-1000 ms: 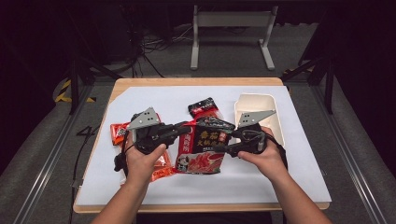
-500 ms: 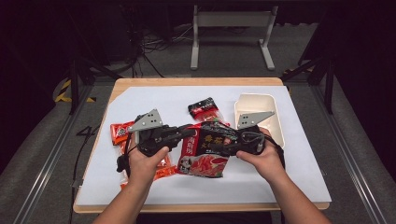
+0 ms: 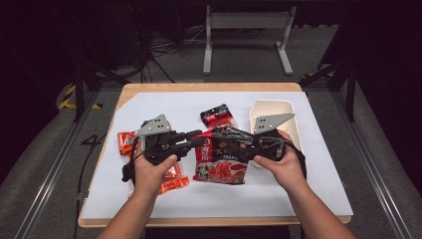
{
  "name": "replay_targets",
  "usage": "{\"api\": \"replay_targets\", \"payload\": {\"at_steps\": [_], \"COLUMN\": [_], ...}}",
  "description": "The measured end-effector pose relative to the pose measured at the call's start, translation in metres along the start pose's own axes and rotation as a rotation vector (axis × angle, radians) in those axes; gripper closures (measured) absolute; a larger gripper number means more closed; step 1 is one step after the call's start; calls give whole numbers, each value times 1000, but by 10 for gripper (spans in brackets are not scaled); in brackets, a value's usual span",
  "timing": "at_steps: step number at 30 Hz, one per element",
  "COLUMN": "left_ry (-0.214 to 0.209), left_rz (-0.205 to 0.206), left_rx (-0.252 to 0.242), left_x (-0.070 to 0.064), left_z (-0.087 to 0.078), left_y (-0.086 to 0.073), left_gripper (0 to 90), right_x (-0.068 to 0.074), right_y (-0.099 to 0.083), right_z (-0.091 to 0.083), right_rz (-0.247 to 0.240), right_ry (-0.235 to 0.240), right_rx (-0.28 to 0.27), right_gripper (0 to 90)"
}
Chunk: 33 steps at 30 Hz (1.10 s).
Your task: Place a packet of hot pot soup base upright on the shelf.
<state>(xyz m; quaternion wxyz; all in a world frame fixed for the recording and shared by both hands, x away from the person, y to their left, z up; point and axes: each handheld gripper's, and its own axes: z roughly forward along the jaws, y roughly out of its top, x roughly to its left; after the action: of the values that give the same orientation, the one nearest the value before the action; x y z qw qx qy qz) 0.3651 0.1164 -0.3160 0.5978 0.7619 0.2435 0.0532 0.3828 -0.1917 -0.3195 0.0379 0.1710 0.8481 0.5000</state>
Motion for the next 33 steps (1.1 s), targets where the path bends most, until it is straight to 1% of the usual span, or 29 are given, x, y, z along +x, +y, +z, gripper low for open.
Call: {"api": "replay_targets", "payload": {"at_steps": [2, 3, 5, 7, 8, 9, 12, 13, 14, 17, 18, 19, 20, 21, 22, 26, 27, 29, 30, 31, 33], "left_ry": [1, -1, 14, 21, 31, 38, 42, 49, 67, 85, 103, 120, 120, 140, 152, 198, 203, 218, 218, 211, 224], "left_rz": [-14, -18, -9, -9, 0, -5, -2, -2, -4, -42, -38, -22, -22, -8, -3, 13, 11, 20, 20, 14, 12], "left_rx": [6, 9, 19, 19, 18, 18, 22, 22, 19, 36, 36, 48, 48, 66, 78, 84, 82, 72, 72, 70, 82], "left_x": [3, 4, 7, 7, 8, 10, 12, 15, 19, 23, 24, 25, 25, 27, 28, 33, 33, 36, 36, 37, 39], "left_z": [1, 0, -2, -3, -5, -10, -14, -16, -21, -26, -27, -29, -29, -30, -30, -31, -31, -31, -31, -30, -30], "left_y": [0, 0, 0, -1, -1, -1, -1, -1, -2, -5, -6, -7, -7, -8, -8, -12, -12, -14, -14, -16, -17], "left_gripper": [507, 454, 409, 395, 375, 370, 354, 352, 352, 354, 348, 347, 360, 373, 370, 345, 330, 288, 264, 234, 206], "right_x": [-1, -1, -2, -2, -5, -6, -8, -10, -12, -16, -18, -20, -20, -24, -26, -34, -37, -41, -41, -46, -51], "right_y": [3, 5, 8, 10, 13, 14, 17, 22, 24, 30, 32, 34, 34, 39, 40, 46, 48, 50, 50, 51, 52], "right_z": [-3, -5, -7, -8, -12, -13, -18, -24, -27, -35, -38, -42, -42, -49, -52, -64, -67, -71, -71, -75, -79], "right_rz": [-6, -9, -11, -7, -3, -5, -3, -3, -3, -6, -9, -14, -14, -18, -20, -19, -17, -17, -17, -24, -26], "right_ry": [-1, -1, -7, -9, -17, -19, -28, -40, -47, -68, -78, -89, -89, -112, -117, -152, -163, -177, -177, -190, -200], "right_rx": [1, 1, 9, 15, 20, 19, 10, -1, -7, -27, -33, -38, -38, -54, -62, -78, -81, -82, -82, -80, -84], "right_gripper": [801, 804, 808, 809, 812, 813, 815, 816, 816, 816, 815, 815, 815, 814, 814, 814, 815, 815, 815, 815, 815]}}
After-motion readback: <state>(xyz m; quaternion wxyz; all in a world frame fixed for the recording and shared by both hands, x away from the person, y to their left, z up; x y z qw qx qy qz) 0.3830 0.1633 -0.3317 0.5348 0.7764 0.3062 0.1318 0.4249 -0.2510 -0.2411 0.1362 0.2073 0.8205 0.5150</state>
